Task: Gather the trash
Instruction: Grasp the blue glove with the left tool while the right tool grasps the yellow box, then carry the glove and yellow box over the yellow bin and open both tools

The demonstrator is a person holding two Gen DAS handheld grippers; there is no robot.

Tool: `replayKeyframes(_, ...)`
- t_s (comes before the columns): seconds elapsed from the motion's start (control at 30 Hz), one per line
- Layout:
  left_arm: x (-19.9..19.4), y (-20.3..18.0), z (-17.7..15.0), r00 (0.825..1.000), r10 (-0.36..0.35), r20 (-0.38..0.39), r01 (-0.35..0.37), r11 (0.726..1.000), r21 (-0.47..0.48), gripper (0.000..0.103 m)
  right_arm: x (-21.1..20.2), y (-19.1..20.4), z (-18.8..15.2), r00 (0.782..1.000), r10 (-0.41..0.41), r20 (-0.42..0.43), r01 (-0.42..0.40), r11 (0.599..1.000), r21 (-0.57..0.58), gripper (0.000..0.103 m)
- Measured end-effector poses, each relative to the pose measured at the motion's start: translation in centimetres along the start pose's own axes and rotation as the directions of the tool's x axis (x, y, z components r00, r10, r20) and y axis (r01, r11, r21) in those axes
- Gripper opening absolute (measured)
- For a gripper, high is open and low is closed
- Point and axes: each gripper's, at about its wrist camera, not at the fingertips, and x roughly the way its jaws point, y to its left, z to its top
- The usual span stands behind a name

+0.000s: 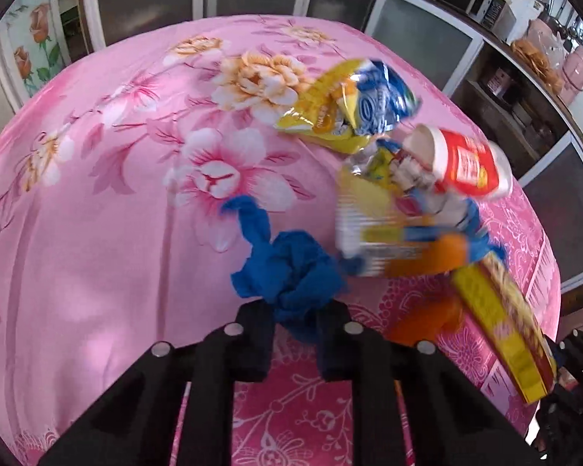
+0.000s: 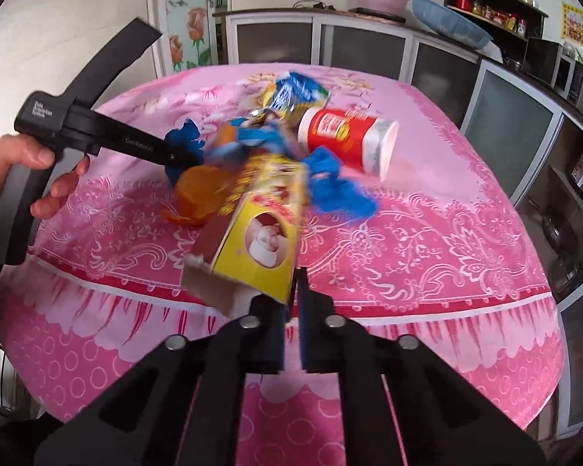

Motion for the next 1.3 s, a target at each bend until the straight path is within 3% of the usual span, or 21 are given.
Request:
replayKeyframes(0.57, -9.0, 1.2, -3.9, 0.990, -0.003, 0.142, 0.006, 1.000, -0.022, 0.014, -6.8, -1.9, -0.4, 0.994, -0.031, 0.109, 0.028, 0.999, 0.027, 0.002)
replayKeyframes(0.7, -10.9, -0.9, -4.7, 0.983, -0.023, 0.182, 0.020, 1.000, 0.019, 0.014, -9.0, -3.5, -1.2, 0.988, -0.076, 0.132, 0.070, 0.996, 0.055, 0.002)
replayKeyframes(0.9, -12.4, -7.8, -5.2, 0.973, -0.115, 0.200, 0.086, 0.985, 0.148, 0.014, -13.1, -8.0, -3.7, 0.975, -0.169, 0.141, 0.147, 0.977, 0.151, 0.002)
replayKeyframes(1.07, -11.4, -16.2, -5.3, 0.960, -0.231, 0.158, 0.177, 0.939, 0.294, 0.015, -16.7, -12.7, -7.0, 0.947, -0.291, 0.133, 0.253, 0.936, 0.246, 0.002)
replayKeyframes(1.3, -8.3, -28.4, -5.7, 0.925, -0.377, 0.034, 0.321, 0.828, 0.461, 0.015, -20.3, -19.3, -13.1, 0.890, -0.454, 0.042, 0.405, 0.830, 0.382, 0.002)
